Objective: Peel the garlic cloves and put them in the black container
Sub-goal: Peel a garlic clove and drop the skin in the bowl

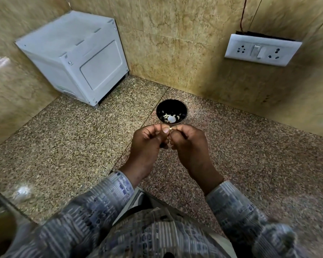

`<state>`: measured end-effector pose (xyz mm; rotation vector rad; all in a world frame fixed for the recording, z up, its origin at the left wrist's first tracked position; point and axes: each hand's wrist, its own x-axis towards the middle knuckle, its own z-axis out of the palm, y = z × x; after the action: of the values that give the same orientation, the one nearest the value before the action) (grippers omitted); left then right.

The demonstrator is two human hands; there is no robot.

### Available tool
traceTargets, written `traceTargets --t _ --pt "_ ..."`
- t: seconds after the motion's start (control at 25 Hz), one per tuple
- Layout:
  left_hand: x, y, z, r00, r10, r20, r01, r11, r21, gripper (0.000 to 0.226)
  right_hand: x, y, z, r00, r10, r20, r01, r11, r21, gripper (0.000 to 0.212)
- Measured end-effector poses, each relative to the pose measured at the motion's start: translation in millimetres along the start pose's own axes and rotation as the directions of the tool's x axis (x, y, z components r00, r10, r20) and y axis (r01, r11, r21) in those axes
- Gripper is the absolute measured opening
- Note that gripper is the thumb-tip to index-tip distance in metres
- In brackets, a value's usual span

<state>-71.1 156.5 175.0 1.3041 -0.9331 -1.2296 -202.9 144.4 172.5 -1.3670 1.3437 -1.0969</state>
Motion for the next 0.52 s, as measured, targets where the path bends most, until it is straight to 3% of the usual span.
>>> traceTargets --t 0.08,0.28,0.44,0.52 --pt "4 -14 -2 1.0 0.001 0.011 -0.002 0.997 0.073 0.016 4 20 12 1.0 0.022 -0.022 -0.024 0.997 -0.072 0.024" --pt "36 -65 -18 0.988 -0.15 0.024 0.144 0.977 0.157 0.026 19 76 44 0.966 0.257 -0.023 -0.256 0.966 0.036 0.023" --pt "75 -112 -31 0.93 -0.368 0.004 0.36 0.912 0.195 0.037 42 110 60 0.863 0.501 0.063 -0.504 0.846 0.175 0.02" --pt "97 -134 -34 0.881 -0.473 -0.028 0.471 0.869 0.153 0.028 57 125 72 0.775 0.624 0.097 -0.627 0.742 0.238 0.018"
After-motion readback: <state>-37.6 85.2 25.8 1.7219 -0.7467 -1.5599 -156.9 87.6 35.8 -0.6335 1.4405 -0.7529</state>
